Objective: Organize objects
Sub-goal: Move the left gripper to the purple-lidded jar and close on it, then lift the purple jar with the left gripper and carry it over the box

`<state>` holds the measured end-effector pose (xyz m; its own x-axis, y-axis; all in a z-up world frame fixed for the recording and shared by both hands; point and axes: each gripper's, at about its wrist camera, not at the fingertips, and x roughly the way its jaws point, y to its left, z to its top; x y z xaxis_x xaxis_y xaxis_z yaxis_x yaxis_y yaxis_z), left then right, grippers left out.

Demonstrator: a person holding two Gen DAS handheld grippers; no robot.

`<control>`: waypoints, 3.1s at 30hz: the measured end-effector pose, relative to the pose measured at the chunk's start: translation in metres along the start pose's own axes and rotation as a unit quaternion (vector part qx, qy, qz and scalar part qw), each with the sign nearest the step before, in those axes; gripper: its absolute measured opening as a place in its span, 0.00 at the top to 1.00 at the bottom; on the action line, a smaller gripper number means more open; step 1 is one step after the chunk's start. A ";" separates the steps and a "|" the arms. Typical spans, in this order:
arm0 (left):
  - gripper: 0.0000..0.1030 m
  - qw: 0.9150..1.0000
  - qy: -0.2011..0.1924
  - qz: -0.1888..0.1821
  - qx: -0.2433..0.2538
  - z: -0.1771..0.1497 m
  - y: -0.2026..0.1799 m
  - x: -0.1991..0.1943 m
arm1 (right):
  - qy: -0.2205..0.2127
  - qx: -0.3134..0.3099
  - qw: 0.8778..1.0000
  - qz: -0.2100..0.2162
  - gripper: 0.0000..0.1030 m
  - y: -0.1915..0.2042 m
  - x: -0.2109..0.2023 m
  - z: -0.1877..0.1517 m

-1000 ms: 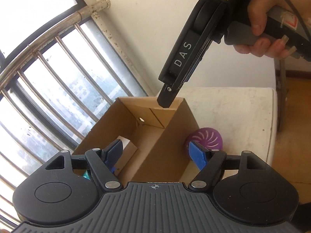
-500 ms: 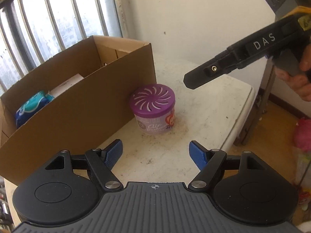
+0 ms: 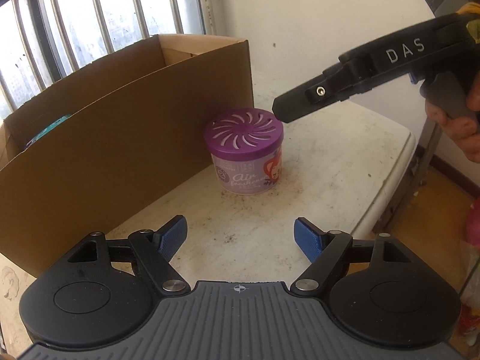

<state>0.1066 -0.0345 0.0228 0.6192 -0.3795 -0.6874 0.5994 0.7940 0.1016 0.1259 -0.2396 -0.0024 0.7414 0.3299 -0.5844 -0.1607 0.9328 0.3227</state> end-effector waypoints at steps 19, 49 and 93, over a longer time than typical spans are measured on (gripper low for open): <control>0.37 0.998 -0.055 -0.011 0.023 0.011 -0.007 0.038 | 0.015 0.045 0.997 0.068 0.45 -0.010 0.047 0.005; 0.29 0.998 -0.065 -0.009 0.010 -0.029 0.011 -0.013 | 0.086 0.028 0.987 0.130 0.43 0.051 0.044 -0.013; 0.38 0.988 -0.152 -0.002 0.034 0.004 0.004 -0.064 | -0.017 -0.071 0.990 0.118 0.54 0.090 -0.021 0.013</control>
<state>0.0715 -0.0085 0.0705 0.7341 -0.5161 -0.4412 0.6287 0.7621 0.1547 0.1041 -0.1643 0.0489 0.6930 0.5382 -0.4797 -0.4196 0.8421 0.3387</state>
